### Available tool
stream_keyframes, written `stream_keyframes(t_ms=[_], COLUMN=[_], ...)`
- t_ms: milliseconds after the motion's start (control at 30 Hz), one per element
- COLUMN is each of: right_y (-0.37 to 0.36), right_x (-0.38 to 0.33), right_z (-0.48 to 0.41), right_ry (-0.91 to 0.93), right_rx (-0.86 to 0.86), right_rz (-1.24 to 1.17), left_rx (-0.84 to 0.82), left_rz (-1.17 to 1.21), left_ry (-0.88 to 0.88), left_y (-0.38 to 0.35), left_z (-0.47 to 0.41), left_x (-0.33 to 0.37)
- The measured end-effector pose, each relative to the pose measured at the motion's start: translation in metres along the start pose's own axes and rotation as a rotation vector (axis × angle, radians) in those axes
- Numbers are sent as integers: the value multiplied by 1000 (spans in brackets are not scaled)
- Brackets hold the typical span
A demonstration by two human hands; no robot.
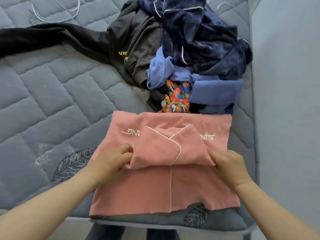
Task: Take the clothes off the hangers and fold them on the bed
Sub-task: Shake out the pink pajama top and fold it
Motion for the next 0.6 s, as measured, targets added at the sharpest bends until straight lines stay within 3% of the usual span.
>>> stream_keyframes(t_ms=[100,167,267,333,433,500,600], right_y=[-43,-61,-69,-69,-65,-61,-58], right_x=[-4,-10,-20,-29,-43,-47,-48], right_z=[26,36,34,28,21,24,41], right_ry=[-146,-198,-196,-191,-373,-400,-265], right_rx=[-606,-721,-584,-502,-301,-216,-309], right_rz=[80,2,-152,-370,-824,-858,-699], left_rx=[-230,-268,-252,-207,-15,27,-58], left_rz=[-26,-65,-42,163,506,518,425], left_ry=[208,274,297,333,397,361,271], left_y=[-61,-76,-81,-81,-76,-74,-77], left_z=[6,3,-7,-12,-17,-17,-7], left_x=[6,11,14,20,31,38,46])
Point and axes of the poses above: each hand's wrist, its own z-axis away from the middle knuckle, its own y-axis out of the back of the hand, x = y × z, the point moved 1 cm from there along -z, towards the middle knuckle, and after that the axes turned 11 degrees about -x, right-handed, at the moved point
